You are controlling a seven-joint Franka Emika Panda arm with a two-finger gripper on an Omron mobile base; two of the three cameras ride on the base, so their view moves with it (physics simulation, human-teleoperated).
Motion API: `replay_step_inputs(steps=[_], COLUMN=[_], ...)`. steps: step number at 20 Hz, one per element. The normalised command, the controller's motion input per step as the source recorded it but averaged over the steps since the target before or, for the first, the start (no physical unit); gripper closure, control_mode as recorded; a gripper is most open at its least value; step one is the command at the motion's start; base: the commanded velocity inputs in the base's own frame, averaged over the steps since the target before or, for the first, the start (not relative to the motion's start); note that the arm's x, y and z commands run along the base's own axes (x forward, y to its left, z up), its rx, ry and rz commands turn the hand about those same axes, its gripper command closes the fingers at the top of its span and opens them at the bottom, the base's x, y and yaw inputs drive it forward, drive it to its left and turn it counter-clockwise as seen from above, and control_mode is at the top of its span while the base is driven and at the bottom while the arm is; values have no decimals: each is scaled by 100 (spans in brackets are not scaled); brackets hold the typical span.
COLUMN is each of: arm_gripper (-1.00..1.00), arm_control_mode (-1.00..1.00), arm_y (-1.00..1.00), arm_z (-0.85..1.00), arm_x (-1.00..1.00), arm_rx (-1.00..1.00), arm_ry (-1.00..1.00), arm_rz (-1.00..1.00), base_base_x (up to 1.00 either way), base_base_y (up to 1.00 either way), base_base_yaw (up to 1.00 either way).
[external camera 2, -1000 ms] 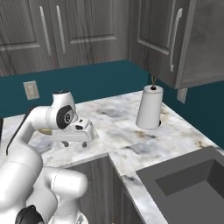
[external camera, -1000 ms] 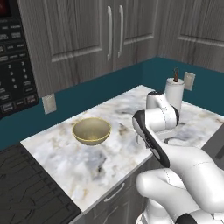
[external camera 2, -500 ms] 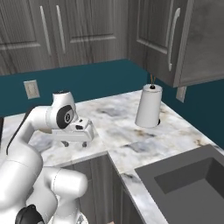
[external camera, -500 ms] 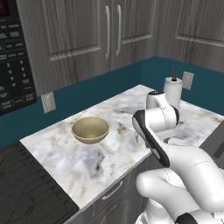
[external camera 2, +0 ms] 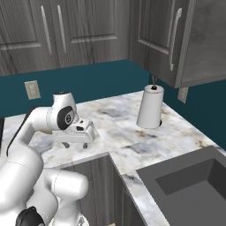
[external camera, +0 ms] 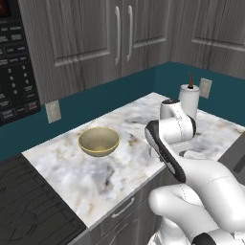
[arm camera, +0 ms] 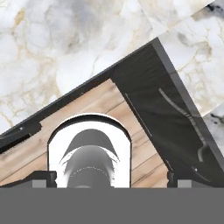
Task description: Pick the cup and bowl from the counter and place them on the counter next to the sink.
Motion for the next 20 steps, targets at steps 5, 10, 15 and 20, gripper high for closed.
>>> replay_step_inputs(steps=[5,10,15,20], arm_gripper=[-100,-100,-100,-100], arm_control_mode=[-100,-100,-100,-100], arm_y=[0,0,-9,-19], arm_z=[0,0,-6,0], arm_x=[0,2,-4,23], arm_rx=[0,0,8,16], arm_ry=[0,0,-13,-24], arm_rz=[0,1,3,0], base_base_x=[0,0,0,0], base_base_y=[0,0,0,0], base_base_yaw=[0,0,0,0])
